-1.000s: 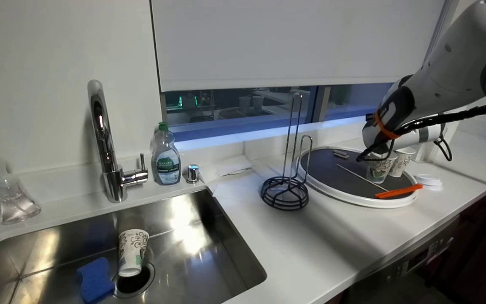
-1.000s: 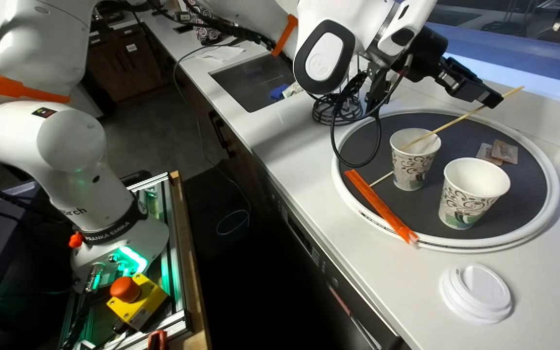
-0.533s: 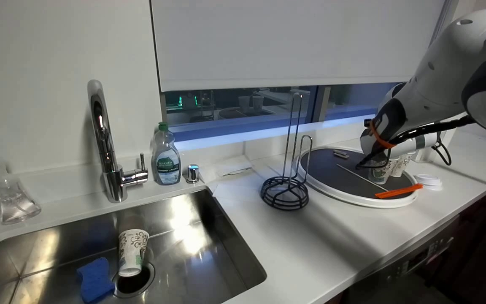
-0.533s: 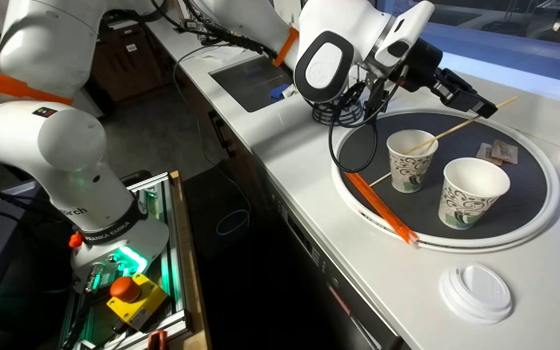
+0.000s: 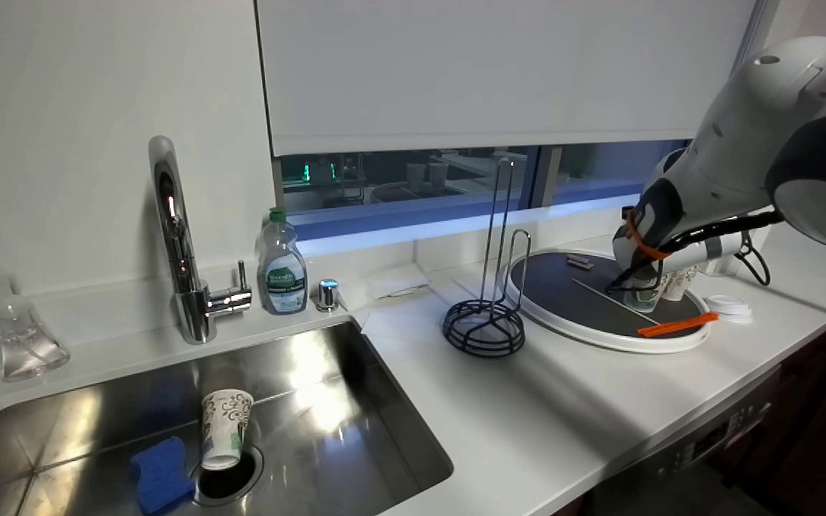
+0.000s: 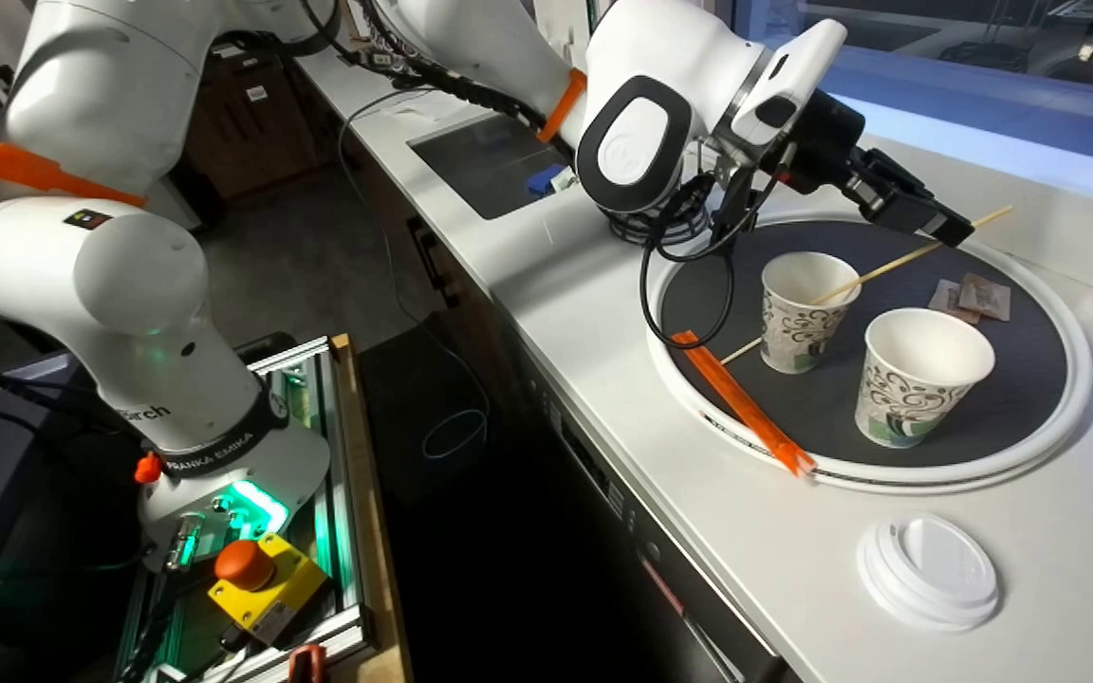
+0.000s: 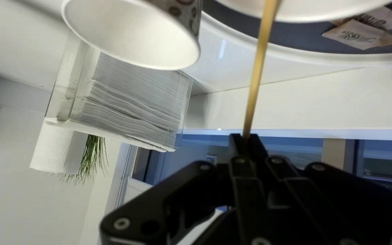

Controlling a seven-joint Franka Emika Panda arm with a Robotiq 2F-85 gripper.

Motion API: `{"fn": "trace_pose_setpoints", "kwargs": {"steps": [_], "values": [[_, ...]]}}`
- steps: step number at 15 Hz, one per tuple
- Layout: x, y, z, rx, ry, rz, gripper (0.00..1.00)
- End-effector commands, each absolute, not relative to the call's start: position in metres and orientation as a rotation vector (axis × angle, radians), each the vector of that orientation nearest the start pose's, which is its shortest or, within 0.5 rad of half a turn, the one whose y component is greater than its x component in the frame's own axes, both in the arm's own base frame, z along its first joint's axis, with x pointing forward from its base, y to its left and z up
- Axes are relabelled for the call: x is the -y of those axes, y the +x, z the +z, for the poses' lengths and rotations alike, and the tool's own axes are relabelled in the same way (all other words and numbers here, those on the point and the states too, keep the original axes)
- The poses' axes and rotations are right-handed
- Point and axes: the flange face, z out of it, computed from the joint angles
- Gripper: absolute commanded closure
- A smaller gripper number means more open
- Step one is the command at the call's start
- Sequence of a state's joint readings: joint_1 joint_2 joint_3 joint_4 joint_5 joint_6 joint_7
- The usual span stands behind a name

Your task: Put one wooden stirrer in the coffee cup on the left.

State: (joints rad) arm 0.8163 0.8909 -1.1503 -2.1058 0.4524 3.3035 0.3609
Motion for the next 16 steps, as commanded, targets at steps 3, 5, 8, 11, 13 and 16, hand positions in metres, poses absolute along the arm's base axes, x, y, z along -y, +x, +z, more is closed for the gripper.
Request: {"fn": "trace_pose_setpoints", "kwargs": {"steps": [3,5,8,11,13,16], "values": [[0.159,0.604,0.318,0.775,2.179,1.191,0.61],[0.159,0.604,0.318,0.773,2.179,1.189,0.45],[0.159,0.603,0.319,0.774,2.175,1.193,0.23],[0.159,0.601,0.326,0.782,2.175,1.209,0.02],[0.160,0.601,0.330,0.786,2.175,1.219,0.00],[0.158,0.600,0.339,0.789,2.199,1.229,0.00]]}}
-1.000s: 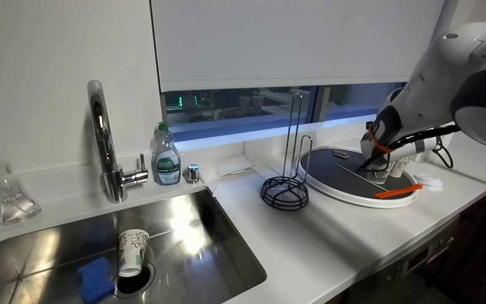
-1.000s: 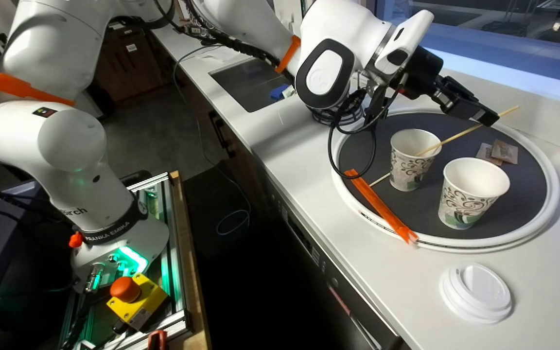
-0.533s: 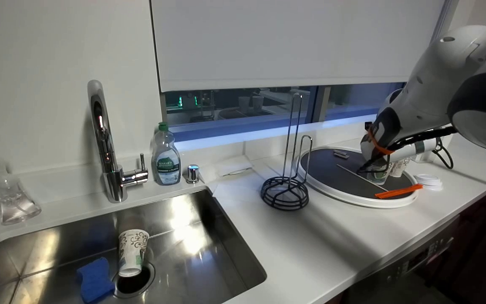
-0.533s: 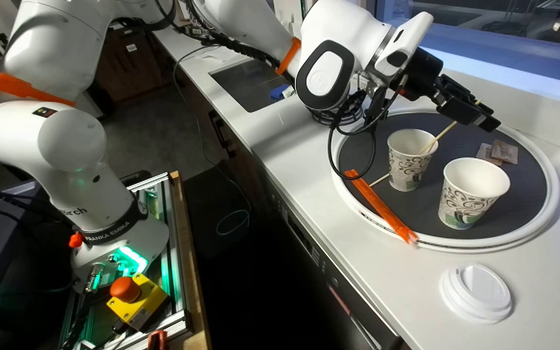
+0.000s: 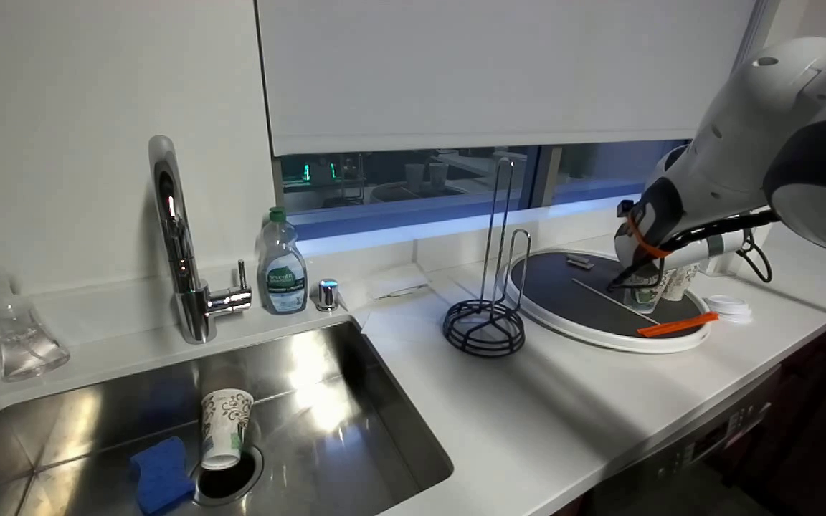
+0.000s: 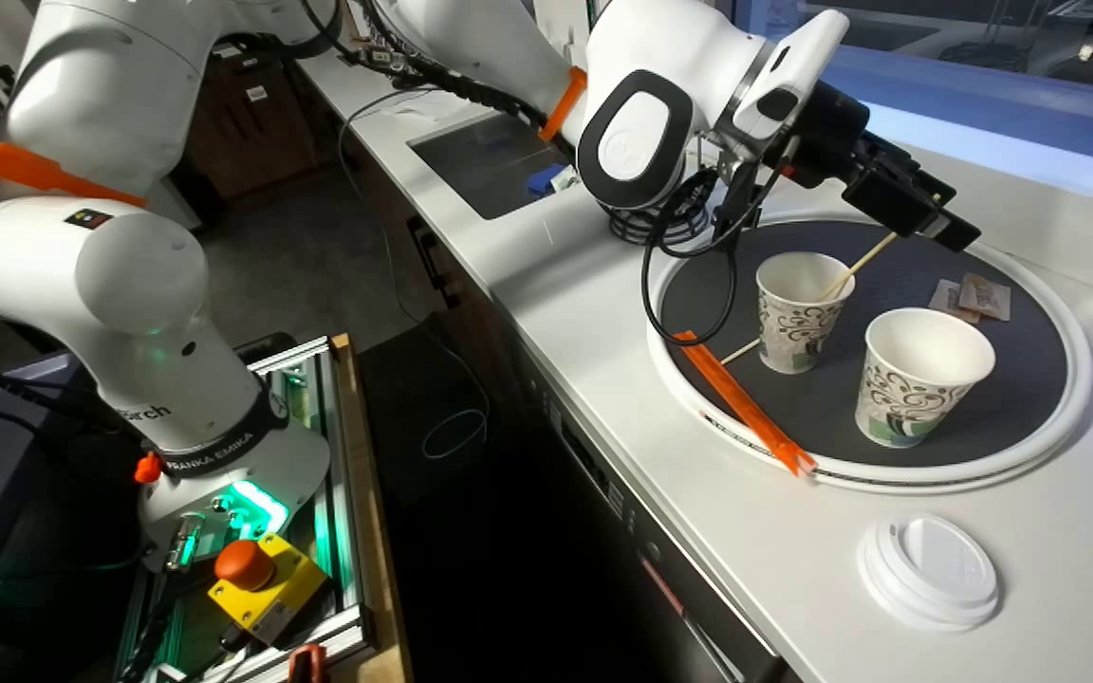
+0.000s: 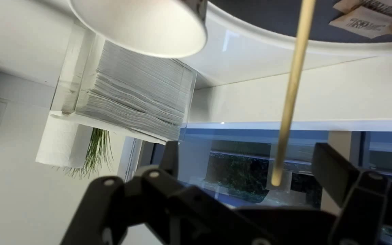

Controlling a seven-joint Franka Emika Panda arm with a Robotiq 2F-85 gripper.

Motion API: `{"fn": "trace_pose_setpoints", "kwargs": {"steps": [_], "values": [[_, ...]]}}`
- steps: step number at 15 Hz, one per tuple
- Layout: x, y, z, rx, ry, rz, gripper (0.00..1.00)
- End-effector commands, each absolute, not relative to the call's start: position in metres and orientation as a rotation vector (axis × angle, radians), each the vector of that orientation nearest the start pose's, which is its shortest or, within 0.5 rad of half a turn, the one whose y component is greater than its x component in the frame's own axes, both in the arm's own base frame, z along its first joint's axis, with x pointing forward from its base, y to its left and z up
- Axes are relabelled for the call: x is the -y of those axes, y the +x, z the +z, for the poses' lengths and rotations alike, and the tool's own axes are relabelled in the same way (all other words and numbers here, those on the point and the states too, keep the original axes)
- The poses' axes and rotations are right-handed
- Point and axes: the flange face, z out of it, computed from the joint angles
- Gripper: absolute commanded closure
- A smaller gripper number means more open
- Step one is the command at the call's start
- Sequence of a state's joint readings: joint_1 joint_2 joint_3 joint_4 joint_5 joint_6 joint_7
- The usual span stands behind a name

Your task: Put one wooden stirrer in the coffee cup on the left.

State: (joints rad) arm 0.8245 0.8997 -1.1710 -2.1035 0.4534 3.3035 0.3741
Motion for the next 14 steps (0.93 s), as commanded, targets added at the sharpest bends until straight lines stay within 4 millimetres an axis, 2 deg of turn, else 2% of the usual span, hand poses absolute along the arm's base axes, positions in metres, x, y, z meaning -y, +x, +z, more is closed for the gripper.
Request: {"fn": "trace_pose_setpoints", "kwargs": {"steps": [1,9,14], "values": [[0.157,0.599,0.342,0.794,2.205,1.236,0.00],[0.147,0.590,0.384,0.883,2.283,1.281,0.00],[0.141,0.575,0.402,0.858,2.420,1.201,0.00]]}}
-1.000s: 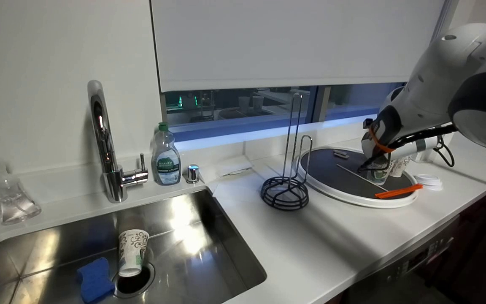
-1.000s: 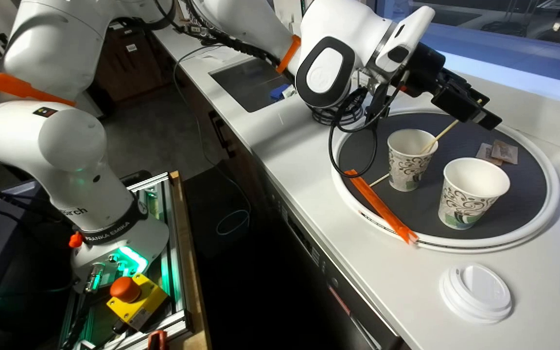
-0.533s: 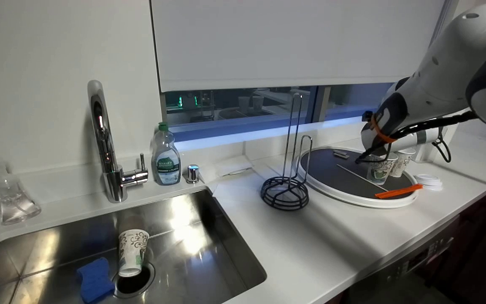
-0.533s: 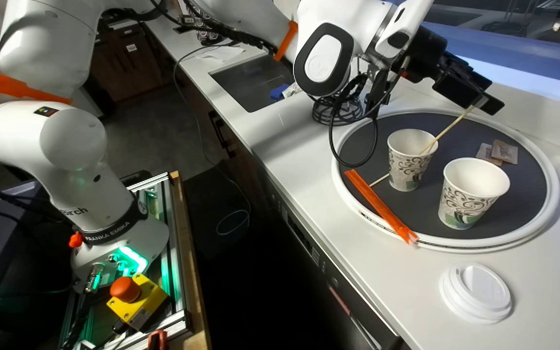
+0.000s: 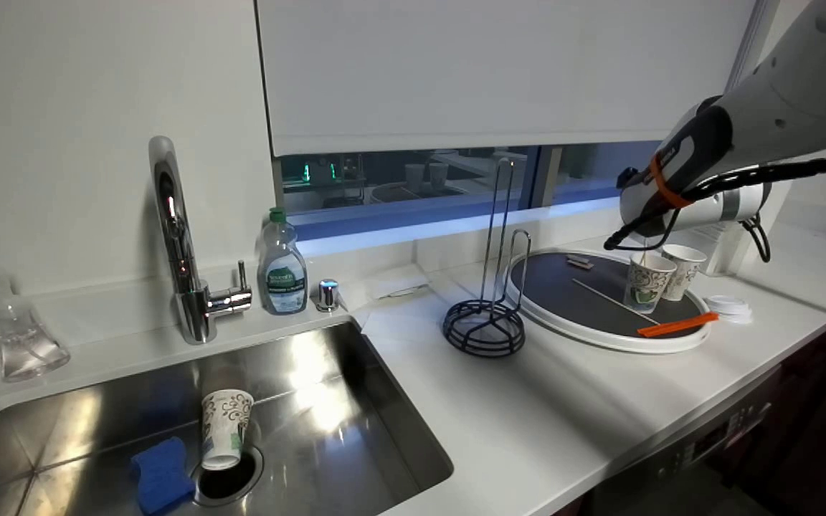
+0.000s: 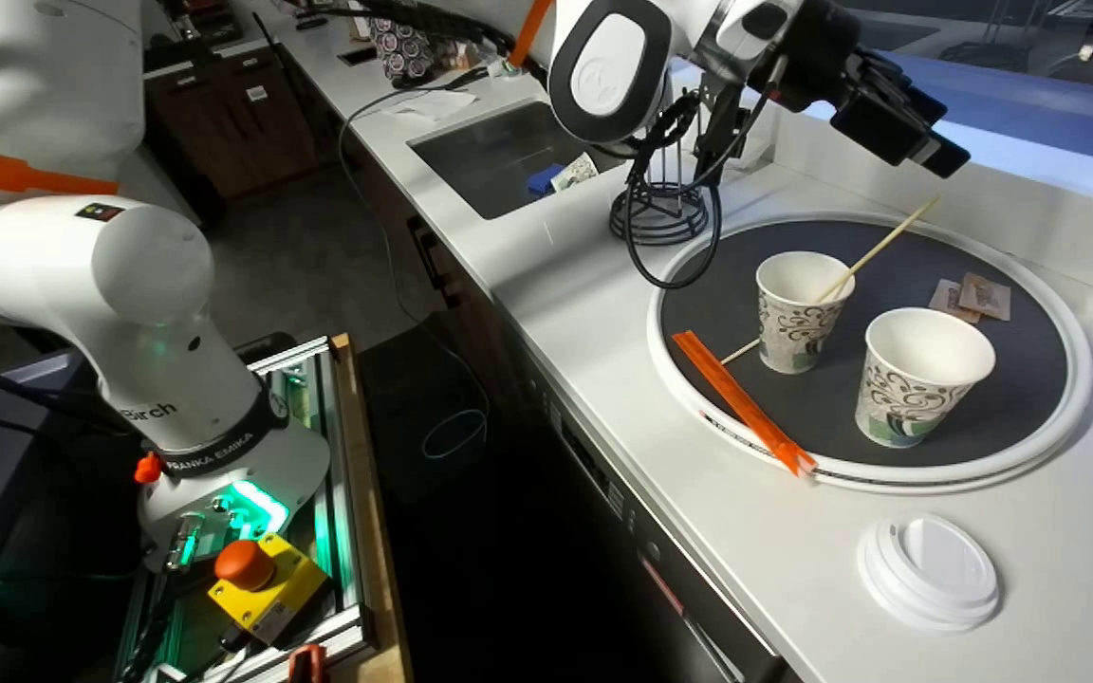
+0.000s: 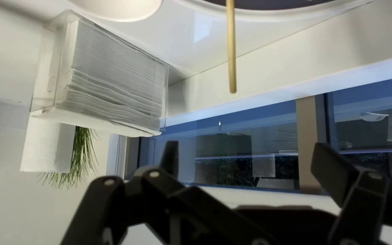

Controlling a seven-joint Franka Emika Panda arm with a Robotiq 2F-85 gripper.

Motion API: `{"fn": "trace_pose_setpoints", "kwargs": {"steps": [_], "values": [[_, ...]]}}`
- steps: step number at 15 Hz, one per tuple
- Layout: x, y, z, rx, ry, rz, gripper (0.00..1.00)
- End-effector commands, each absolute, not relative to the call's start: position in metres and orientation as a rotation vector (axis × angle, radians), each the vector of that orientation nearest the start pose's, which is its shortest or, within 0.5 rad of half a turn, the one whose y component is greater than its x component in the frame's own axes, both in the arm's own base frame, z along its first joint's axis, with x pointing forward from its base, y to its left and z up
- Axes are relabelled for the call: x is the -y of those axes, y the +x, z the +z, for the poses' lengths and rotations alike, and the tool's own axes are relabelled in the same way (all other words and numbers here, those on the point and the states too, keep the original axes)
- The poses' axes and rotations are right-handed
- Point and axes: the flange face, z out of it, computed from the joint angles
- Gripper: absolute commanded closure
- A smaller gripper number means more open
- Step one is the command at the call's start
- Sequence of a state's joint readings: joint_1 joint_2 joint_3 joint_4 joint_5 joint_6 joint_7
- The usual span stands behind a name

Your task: Put one wooden stirrer in the coffee cup on the left.

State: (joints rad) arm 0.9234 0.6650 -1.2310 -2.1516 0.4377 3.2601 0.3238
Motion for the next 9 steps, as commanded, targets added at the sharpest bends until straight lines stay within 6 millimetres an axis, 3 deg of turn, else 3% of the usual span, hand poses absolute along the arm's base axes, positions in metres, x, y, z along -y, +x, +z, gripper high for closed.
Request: {"fn": "trace_pose_setpoints", "kwargs": {"steps": [1,9], "values": [[0.142,0.572,0.404,-1.031,-2.959,-1.412,0.00],[0.161,0.550,0.416,-0.935,-3.071,-0.893,0.00]]}}
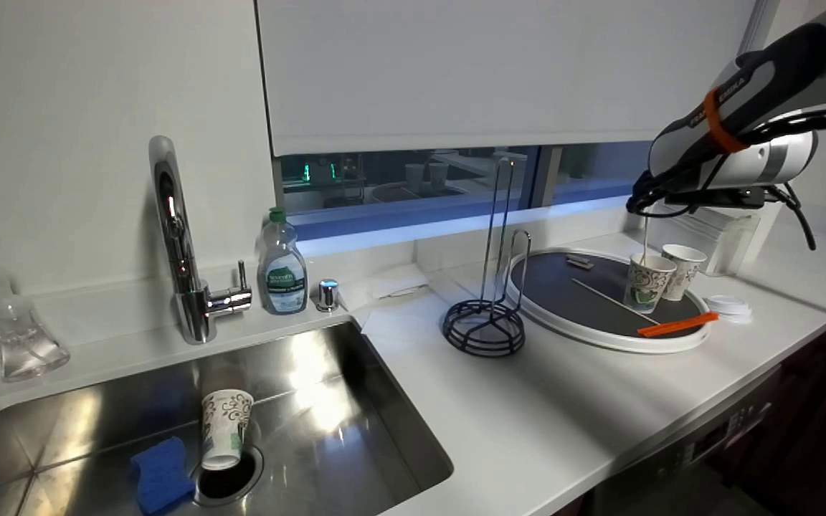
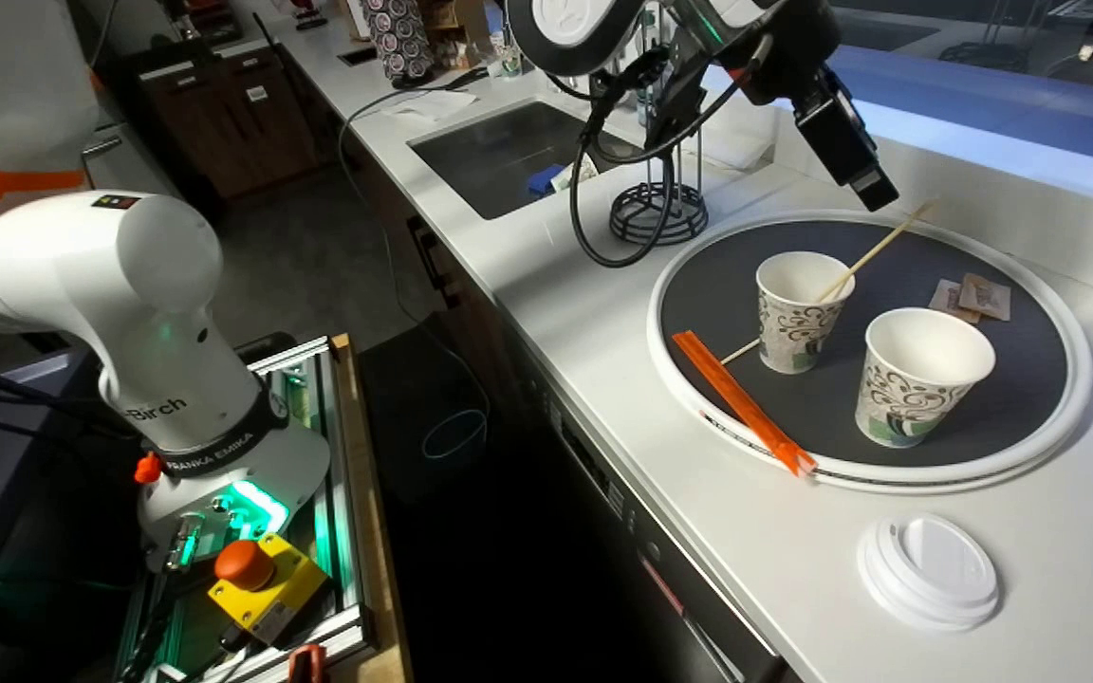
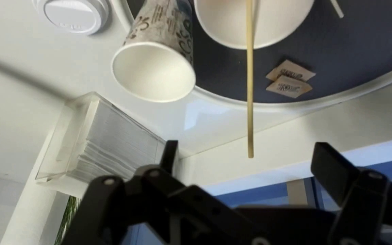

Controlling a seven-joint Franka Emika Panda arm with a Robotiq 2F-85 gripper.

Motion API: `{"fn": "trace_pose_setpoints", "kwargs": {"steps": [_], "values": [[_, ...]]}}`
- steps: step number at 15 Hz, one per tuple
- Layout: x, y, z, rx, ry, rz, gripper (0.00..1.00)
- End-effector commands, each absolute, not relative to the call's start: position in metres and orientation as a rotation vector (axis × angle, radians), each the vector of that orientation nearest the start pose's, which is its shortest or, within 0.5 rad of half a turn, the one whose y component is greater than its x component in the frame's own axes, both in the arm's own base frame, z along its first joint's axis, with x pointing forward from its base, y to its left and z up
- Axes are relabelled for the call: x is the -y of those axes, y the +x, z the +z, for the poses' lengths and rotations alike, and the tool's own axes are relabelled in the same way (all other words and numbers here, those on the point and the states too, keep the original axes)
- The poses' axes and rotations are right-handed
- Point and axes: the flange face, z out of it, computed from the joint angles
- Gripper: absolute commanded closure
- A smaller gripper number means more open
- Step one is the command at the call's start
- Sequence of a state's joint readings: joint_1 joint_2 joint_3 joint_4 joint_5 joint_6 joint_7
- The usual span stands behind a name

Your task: Put one wooden stirrer in the coffee cup on the left.

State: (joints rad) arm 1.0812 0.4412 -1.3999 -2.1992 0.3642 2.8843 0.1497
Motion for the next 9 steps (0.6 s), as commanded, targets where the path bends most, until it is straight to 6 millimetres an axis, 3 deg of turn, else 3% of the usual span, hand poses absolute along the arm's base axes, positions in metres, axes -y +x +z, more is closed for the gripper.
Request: {"fn": "trace_pose_setpoints", "kwargs": {"steps": [1,9], "values": [[0.162,0.548,0.418,-0.919,-3.072,-0.852,0.00],[0.164,0.537,0.426,-0.839,-3.078,-0.656,0.00]]}}
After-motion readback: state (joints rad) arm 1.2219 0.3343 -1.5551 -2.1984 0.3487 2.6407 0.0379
